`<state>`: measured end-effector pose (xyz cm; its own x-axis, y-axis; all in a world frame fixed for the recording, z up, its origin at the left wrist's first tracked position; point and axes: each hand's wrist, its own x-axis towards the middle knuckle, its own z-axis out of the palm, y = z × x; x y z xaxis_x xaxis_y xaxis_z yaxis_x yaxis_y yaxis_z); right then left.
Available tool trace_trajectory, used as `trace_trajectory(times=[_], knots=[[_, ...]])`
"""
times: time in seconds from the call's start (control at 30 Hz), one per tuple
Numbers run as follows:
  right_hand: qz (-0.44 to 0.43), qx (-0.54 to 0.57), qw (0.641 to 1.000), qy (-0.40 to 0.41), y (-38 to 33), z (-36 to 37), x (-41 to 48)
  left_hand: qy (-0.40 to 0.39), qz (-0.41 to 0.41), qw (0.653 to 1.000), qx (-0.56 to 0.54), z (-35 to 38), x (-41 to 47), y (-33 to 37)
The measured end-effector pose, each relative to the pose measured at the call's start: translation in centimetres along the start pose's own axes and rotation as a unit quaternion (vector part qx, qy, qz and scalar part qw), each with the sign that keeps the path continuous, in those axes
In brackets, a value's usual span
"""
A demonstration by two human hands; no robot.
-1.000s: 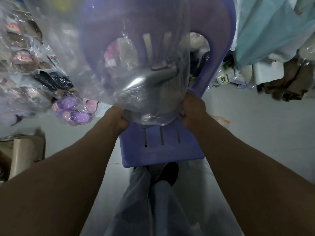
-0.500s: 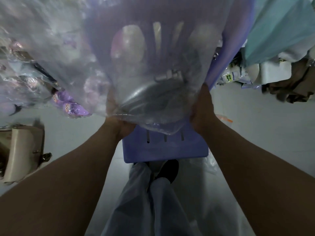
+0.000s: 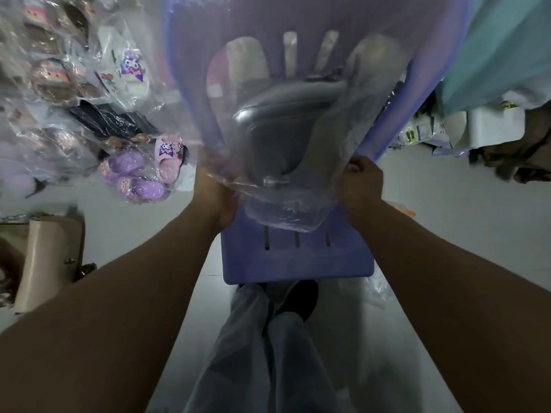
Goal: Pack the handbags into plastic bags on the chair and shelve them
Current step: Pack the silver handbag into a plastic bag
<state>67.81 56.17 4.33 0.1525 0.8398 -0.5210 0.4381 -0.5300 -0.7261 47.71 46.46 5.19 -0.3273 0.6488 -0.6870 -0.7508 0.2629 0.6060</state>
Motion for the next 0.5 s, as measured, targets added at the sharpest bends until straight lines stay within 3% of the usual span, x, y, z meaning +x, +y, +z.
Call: trace_trajectory(times=[0.1, 0.17, 0.23, 0.4, 0.5], knots=[[-0.012, -0.004, 0.999, 0.046, -1.0, -0.6, 0.4, -0.054, -0.027, 0.996, 0.061, 0.1, 0.2, 0.1], [0.072, 0.078, 0.994, -0.004, -1.9, -0.7, 0.5, -0.036, -0.06, 0.992, 0.106, 0.3, 0.6, -0.3], [0.099, 0.116, 0.984, -0.089, -2.2, -0.3, 0.3, -0.013, -0.067, 0.981, 0.18, 0.8, 0.8, -0.8], [0.074, 0.008, 0.985, -0.154, -1.8, -0.5, 1.3, 0.02, -0.121, 0.963, 0.239, 1.8, 0.8, -1.3], [-0.019, 0.019, 0.997, -0.065, -2.6, -0.9, 1.4, 0.127, -0.034, 0.964, 0.231, 0.8, 1.8, -0.9]])
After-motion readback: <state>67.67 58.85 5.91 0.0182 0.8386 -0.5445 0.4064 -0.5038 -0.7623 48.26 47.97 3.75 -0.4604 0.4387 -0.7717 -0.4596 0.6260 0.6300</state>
